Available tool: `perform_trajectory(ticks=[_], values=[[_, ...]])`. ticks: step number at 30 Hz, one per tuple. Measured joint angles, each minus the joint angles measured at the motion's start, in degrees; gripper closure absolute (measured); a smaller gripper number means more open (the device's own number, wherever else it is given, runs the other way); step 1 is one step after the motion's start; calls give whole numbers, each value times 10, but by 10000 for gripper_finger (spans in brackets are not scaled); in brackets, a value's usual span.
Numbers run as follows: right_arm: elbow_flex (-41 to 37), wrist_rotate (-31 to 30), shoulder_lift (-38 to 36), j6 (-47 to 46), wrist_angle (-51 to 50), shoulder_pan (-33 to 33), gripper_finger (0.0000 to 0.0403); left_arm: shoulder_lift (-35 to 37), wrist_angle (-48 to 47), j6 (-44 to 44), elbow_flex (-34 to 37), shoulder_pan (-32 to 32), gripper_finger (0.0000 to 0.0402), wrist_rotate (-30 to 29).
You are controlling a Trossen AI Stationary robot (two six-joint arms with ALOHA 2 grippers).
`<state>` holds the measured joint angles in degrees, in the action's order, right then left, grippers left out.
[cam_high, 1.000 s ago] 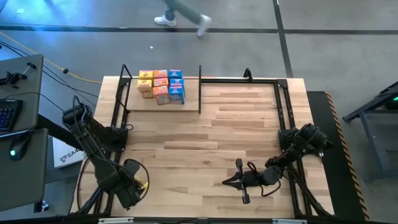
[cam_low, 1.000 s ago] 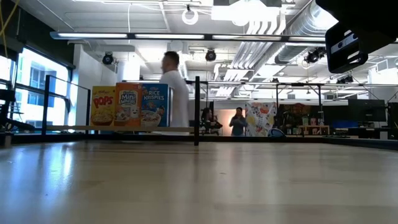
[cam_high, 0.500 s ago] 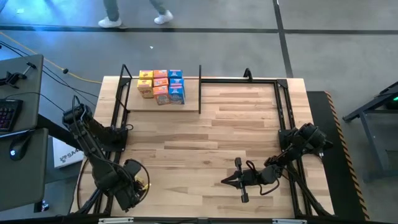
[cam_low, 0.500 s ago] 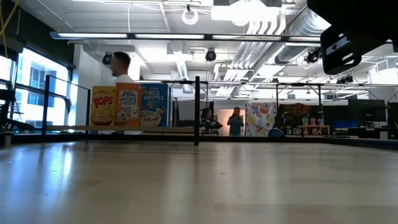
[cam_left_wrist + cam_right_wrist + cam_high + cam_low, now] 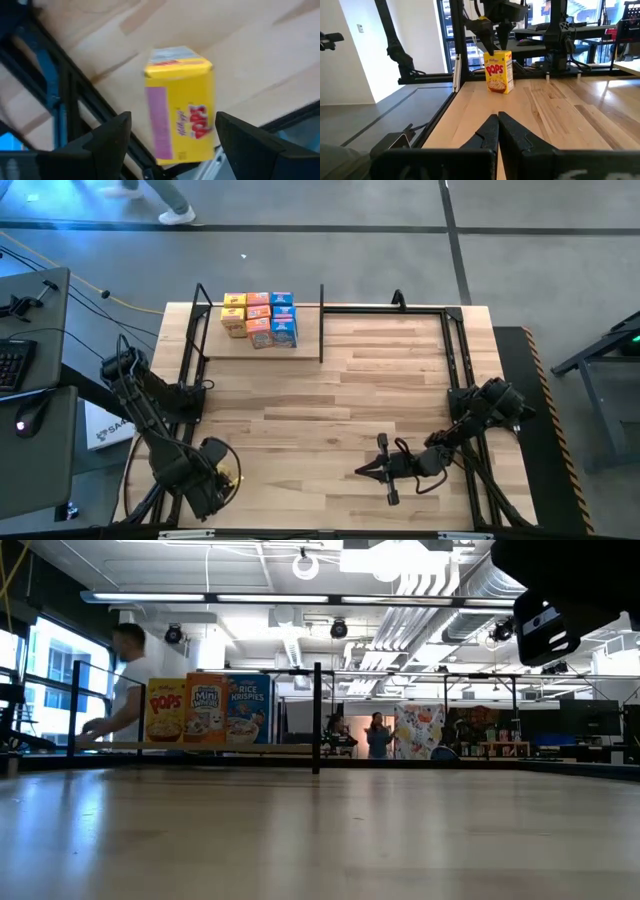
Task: Stack cereal on shelf
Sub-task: Put the yellow cereal box on the shelf aligned with the other yellow cereal box
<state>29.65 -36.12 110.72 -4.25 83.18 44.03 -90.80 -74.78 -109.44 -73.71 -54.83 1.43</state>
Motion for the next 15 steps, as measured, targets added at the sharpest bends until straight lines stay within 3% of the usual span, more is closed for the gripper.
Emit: perform_trajectory(ticks=[15], values=[[0,11,0,-4,2,-2,403,-15,-1,-24,0,-11,144,2]])
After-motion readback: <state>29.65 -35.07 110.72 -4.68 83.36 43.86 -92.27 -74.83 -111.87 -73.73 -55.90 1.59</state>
